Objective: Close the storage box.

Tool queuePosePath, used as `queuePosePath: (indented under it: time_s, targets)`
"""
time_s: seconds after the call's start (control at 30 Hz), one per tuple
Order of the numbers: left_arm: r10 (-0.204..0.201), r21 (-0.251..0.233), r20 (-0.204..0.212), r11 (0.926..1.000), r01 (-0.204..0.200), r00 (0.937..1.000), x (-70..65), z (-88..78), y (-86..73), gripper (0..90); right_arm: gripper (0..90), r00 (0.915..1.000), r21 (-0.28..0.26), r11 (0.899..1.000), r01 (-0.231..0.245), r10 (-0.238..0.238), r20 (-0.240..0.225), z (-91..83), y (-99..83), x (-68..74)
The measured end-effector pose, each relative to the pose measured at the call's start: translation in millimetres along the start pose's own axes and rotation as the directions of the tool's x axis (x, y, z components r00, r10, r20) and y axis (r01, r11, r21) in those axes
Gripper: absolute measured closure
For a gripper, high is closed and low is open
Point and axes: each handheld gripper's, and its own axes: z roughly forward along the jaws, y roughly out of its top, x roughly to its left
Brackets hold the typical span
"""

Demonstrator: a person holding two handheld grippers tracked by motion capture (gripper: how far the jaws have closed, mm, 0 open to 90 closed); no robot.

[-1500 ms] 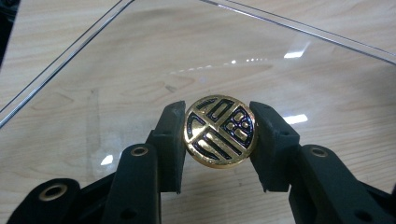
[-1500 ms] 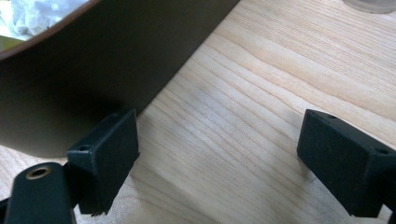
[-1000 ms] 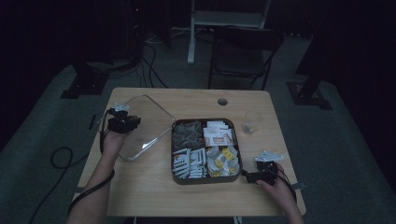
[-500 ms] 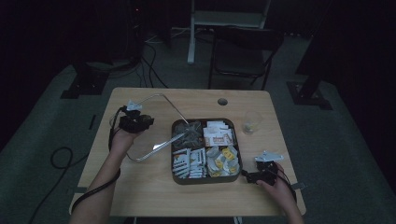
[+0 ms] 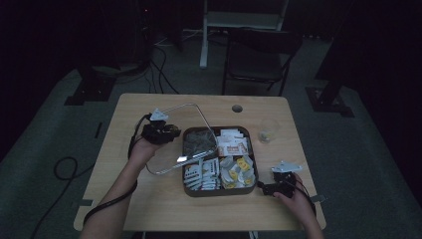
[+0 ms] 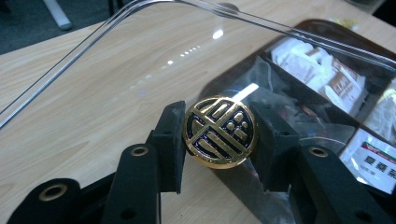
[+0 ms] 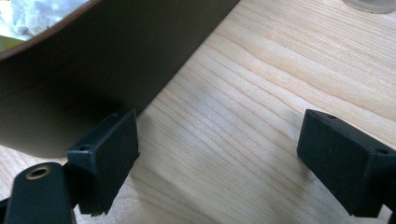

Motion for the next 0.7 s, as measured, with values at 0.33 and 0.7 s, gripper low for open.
queuePosePath:
  time_s: [0.33,0.7]
  targets:
    - [0.06,0.002,0.068,0.9982,-0.06,0.9959,-27.7,13.2,9.3,59.5,12.2,1.0,0.0,1.0,0.0,0.0,0.0,0.0,0.0,0.0]
    - [0.117,0.001,0.146,0.9929,-0.119,0.9823,-54.6,26.9,18.0,59.5,12.2,1.0,0.0,1.0,0.0,0.0,0.0,0.0,0.0,0.0]
